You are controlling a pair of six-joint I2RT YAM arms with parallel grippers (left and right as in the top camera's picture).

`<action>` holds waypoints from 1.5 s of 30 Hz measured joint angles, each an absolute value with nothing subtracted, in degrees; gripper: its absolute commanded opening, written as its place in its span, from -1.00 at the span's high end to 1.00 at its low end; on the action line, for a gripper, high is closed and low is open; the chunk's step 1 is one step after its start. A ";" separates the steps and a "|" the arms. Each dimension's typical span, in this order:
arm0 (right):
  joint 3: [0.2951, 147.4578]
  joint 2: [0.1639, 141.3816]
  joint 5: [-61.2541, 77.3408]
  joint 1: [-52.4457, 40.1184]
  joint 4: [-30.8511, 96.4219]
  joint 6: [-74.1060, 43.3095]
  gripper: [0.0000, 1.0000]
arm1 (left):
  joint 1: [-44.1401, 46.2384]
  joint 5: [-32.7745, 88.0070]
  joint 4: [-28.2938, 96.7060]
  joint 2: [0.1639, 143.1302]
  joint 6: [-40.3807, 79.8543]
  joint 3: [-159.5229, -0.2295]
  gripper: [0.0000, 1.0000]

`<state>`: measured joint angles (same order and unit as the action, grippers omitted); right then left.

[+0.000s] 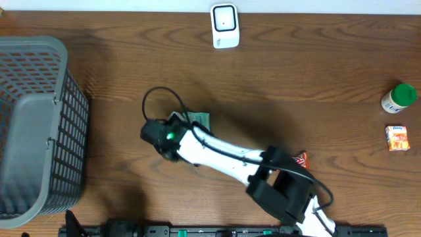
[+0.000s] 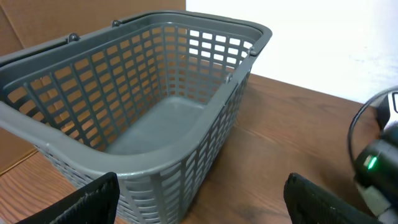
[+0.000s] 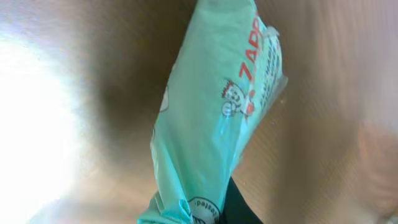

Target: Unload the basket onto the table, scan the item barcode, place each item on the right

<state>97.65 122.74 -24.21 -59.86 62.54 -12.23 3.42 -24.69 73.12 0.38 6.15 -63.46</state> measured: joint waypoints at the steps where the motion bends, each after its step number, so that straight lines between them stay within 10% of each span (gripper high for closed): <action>1: 99.18 121.82 -20.43 -59.27 64.14 -12.05 0.98 | 3.42 -24.69 73.14 0.38 6.15 -63.46 -0.69; 22: 84.42 116.51 49.54 -26.79 64.40 2.37 0.78 | 3.42 -24.69 73.17 0.38 6.15 -63.46 -0.69; 32: 79.94 117.38 36.18 -19.40 62.06 -2.59 -0.05 | 3.42 -24.69 73.14 0.38 6.15 -63.46 -0.69; 38: 81.45 117.38 27.27 -16.67 62.00 -4.73 0.03 | 3.42 -24.69 73.14 0.38 6.15 -63.46 -0.69; 42: 84.29 117.38 25.41 -16.82 56.31 -5.91 -0.75 | 3.42 -24.69 73.14 0.38 6.15 -63.46 -0.69; 44: 85.03 117.38 24.69 -17.17 51.90 -5.76 -0.68 | 3.42 -24.69 73.14 0.38 6.15 -63.46 -0.70; 45: 85.23 117.38 24.47 -17.56 49.47 -5.63 -0.33 | 3.42 -24.69 73.14 0.38 6.15 -63.46 -0.69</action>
<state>85.23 117.38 24.47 -17.56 49.47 -5.63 3.42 -24.69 73.14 0.38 6.15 -63.46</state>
